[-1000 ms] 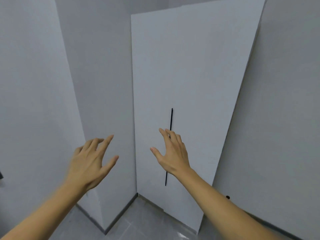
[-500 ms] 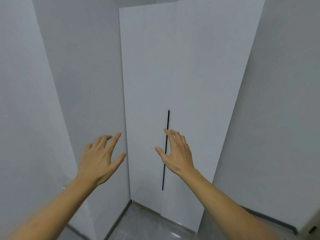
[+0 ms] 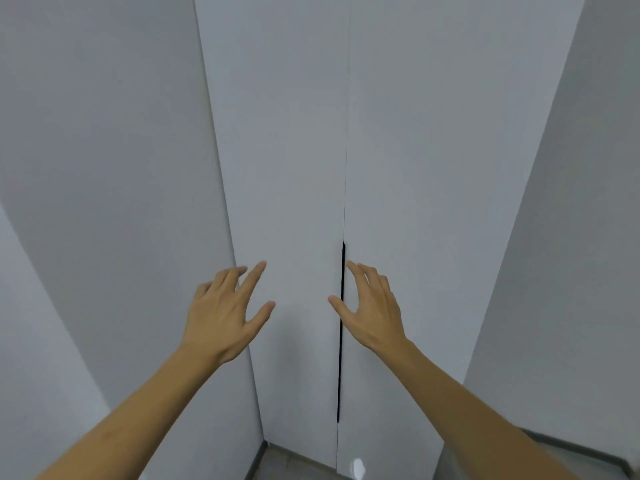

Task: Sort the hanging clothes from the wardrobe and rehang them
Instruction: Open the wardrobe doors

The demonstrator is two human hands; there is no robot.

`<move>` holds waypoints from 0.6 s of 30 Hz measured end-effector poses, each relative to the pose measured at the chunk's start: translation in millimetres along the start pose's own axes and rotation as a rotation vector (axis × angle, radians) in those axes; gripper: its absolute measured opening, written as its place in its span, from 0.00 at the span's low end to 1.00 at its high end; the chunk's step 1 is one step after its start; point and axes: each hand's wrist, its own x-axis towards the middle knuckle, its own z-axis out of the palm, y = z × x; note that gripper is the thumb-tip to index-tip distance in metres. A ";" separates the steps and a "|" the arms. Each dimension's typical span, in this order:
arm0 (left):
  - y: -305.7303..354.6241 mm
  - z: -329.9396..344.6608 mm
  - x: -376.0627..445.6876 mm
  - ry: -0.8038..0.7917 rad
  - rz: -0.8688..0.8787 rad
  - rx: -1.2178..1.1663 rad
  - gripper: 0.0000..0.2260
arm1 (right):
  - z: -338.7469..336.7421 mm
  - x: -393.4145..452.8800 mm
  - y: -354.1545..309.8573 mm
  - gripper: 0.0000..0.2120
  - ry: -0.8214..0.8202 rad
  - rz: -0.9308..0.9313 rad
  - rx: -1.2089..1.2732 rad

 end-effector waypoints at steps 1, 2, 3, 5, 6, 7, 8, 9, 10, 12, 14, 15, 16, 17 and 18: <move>-1.0 6.3 11.4 0.001 0.011 -0.009 0.34 | 4.6 6.9 3.3 0.38 0.000 0.012 0.000; -1.0 11.7 22.2 0.005 0.021 -0.017 0.34 | 8.7 12.4 6.1 0.38 0.001 0.023 0.003; -1.0 17.7 34.0 0.008 0.032 -0.023 0.34 | 13.8 18.1 9.0 0.38 0.003 0.036 0.009; 0.4 29.1 58.8 0.019 0.065 -0.033 0.34 | 22.2 29.1 12.7 0.38 0.008 0.067 0.023; 1.9 34.7 71.6 0.027 0.086 -0.041 0.33 | 26.1 33.9 13.9 0.38 0.005 0.081 0.029; 3.7 40.3 84.2 0.034 0.107 -0.053 0.33 | 30.1 38.1 14.9 0.38 0.000 0.084 0.033; 5.7 46.0 96.5 0.038 0.130 -0.067 0.33 | 34.1 41.7 15.8 0.38 -0.006 0.080 0.032; 7.7 52.0 108.2 0.042 0.154 -0.080 0.32 | 38.1 45.1 17.0 0.37 -0.008 0.077 0.025; 9.2 58.1 119.7 0.048 0.178 -0.090 0.32 | 41.9 49.0 18.2 0.37 -0.005 0.080 0.013; 10.4 70.8 142.2 0.061 0.225 -0.110 0.32 | 48.6 58.6 20.0 0.37 0.006 0.109 -0.004; 9.3 84.3 165.2 0.076 0.270 -0.136 0.32 | 56.3 70.4 20.6 0.37 0.014 0.152 -0.011; 8.5 90.6 177.0 0.081 0.294 -0.153 0.32 | 60.9 76.8 20.4 0.37 0.017 0.178 -0.008; 7.9 96.1 188.8 0.083 0.319 -0.174 0.32 | 65.8 83.5 18.9 0.38 0.024 0.209 0.004; 7.0 101.2 200.6 0.087 0.344 -0.195 0.32 | 71.4 90.4 16.8 0.37 0.036 0.243 0.024; 6.8 106.0 212.1 0.097 0.370 -0.204 0.32 | 76.6 97.3 14.5 0.37 0.052 0.273 0.048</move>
